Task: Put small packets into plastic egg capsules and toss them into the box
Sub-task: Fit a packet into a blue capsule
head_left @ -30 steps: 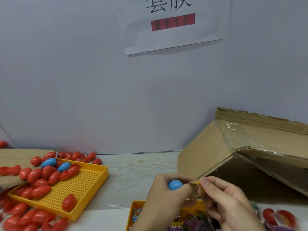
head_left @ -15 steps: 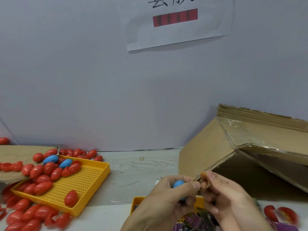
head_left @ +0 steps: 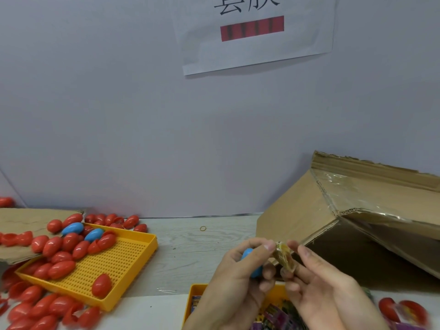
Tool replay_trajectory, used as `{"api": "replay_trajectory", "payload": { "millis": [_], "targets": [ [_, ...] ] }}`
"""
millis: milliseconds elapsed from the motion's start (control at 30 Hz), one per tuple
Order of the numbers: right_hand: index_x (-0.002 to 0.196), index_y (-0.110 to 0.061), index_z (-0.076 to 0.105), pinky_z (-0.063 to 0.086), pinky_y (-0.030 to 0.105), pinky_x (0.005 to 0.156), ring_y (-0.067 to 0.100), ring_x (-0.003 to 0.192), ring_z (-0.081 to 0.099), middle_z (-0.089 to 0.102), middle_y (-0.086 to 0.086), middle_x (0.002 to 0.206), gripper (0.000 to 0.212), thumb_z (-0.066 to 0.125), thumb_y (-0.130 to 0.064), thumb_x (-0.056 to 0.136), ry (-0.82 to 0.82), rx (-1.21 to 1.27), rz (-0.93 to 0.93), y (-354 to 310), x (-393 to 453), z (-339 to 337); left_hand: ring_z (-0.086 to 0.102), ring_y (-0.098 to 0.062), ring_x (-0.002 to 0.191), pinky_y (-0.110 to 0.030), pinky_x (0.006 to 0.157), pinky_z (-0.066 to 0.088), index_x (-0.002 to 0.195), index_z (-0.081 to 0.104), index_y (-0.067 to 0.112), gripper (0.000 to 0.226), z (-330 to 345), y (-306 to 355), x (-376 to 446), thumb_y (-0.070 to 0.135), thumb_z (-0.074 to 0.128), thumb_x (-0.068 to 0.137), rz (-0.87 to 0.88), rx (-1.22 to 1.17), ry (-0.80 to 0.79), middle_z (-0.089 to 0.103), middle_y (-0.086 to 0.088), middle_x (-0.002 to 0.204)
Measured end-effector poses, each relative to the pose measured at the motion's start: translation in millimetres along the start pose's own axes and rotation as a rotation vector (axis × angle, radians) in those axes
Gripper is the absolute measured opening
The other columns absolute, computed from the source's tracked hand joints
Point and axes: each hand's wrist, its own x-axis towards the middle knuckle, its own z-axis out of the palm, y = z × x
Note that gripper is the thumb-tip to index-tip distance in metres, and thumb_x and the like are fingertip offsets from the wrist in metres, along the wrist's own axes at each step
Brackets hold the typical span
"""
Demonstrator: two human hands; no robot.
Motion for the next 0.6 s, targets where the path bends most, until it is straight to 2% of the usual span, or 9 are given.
{"api": "replay_trajectory", "payload": {
  "millis": [100,167,233,300,400,500,600],
  "targets": [
    [0.092,-0.006,0.067,0.043,0.024,0.036,0.021,0.052,0.056,0.063,0.015,0.064,0.031,0.063,-0.015,0.063,0.004,-0.064,-0.048,2,0,-1,0.047,-0.012,0.047,-0.019,0.037,0.036,0.070,0.072,0.012,0.026,2,-1,0,0.022,0.093,0.058,0.019,0.042,0.021,0.054,-0.004,0.061],
    [0.088,-0.010,0.071,0.044,0.028,0.042,0.021,0.054,0.060,0.068,0.014,0.069,0.025,0.065,-0.016,0.064,0.017,-0.198,-0.167,6,-2,-3,0.046,-0.013,0.045,-0.020,0.036,0.035,0.070,0.073,0.013,0.026,3,-2,1,0.024,0.093,0.057,0.029,0.112,0.071,0.056,-0.003,0.061],
    [0.085,-0.018,0.073,0.045,0.031,0.053,0.020,0.061,0.066,0.073,0.009,0.077,0.015,0.067,-0.009,0.074,0.080,-0.402,-0.320,9,-3,-6,0.046,-0.014,0.044,-0.020,0.036,0.034,0.074,0.074,0.012,0.027,3,-2,2,0.029,0.087,0.056,0.031,0.135,0.130,0.061,-0.004,0.065],
    [0.088,-0.030,0.071,0.048,0.029,0.058,0.012,0.069,0.069,0.073,-0.002,0.082,0.025,0.065,-0.006,0.085,0.168,-0.642,-0.501,10,-6,-10,0.046,-0.014,0.044,-0.021,0.038,0.034,0.079,0.076,0.012,0.032,0,-1,3,0.033,0.085,0.056,0.049,0.158,0.200,0.064,-0.003,0.068],
    [0.089,-0.045,0.065,0.052,0.027,0.055,0.005,0.075,0.064,0.067,-0.011,0.083,0.032,0.067,-0.015,0.081,0.118,-0.935,-0.720,12,-14,-6,0.045,-0.015,0.043,-0.022,0.041,0.034,0.081,0.078,0.016,0.034,-2,-1,4,0.039,0.084,0.057,0.077,0.229,0.266,0.063,0.001,0.063],
    [0.081,-0.042,0.068,0.052,0.034,0.056,0.007,0.073,0.061,0.065,-0.012,0.080,0.023,0.073,-0.020,0.076,0.093,-1.066,-0.717,15,-14,-4,0.043,-0.015,0.040,-0.022,0.040,0.033,0.082,0.077,0.014,0.034,-1,-4,5,0.039,0.082,0.059,0.082,0.228,0.265,0.058,0.000,0.058],
    [0.077,-0.040,0.067,0.050,0.033,0.055,0.005,0.075,0.059,0.064,-0.017,0.084,0.016,0.074,-0.026,0.077,0.115,-1.137,-0.711,15,-11,-6,0.042,-0.015,0.039,-0.023,0.042,0.033,0.085,0.077,0.012,0.035,-1,-3,5,0.037,0.082,0.062,0.066,0.194,0.231,0.062,-0.002,0.063]
  ]
}}
